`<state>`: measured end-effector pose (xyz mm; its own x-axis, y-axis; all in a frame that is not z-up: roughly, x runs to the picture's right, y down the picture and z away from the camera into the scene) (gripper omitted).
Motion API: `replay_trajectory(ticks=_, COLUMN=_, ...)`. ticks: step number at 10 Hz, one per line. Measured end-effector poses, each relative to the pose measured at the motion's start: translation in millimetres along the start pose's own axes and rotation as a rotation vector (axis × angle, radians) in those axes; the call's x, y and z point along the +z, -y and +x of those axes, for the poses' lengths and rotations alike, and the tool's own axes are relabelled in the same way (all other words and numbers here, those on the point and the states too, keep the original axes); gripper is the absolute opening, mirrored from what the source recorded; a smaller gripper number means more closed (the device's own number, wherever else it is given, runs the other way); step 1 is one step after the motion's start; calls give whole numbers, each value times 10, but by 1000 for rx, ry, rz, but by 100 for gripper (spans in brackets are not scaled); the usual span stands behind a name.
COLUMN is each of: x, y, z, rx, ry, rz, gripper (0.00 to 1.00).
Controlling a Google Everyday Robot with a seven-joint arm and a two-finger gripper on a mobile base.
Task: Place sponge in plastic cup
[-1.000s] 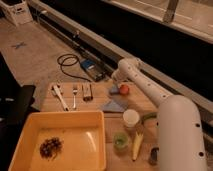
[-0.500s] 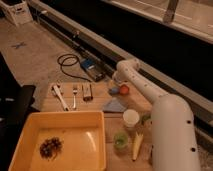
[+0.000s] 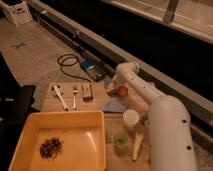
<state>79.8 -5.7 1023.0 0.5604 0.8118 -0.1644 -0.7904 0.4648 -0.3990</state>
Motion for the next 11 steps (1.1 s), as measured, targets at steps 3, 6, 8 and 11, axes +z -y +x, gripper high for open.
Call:
replay_trajectory(ticks=3, x=3, y=3, z=9, rx=-1, ry=-2, rz=1, gripper=31)
replay_trajectory(ticks=6, x=4, y=10, z=20, rx=0, ry=-4, rz=2, gripper=4)
replay_trajectory(ticks=8, x=-7, y=15, z=27, rx=0, ry=-4, rz=2, gripper=0)
replay_trajectory(ticks=11, x=-16, y=21, z=34, rx=0, ry=-5, rz=3, gripper=0)
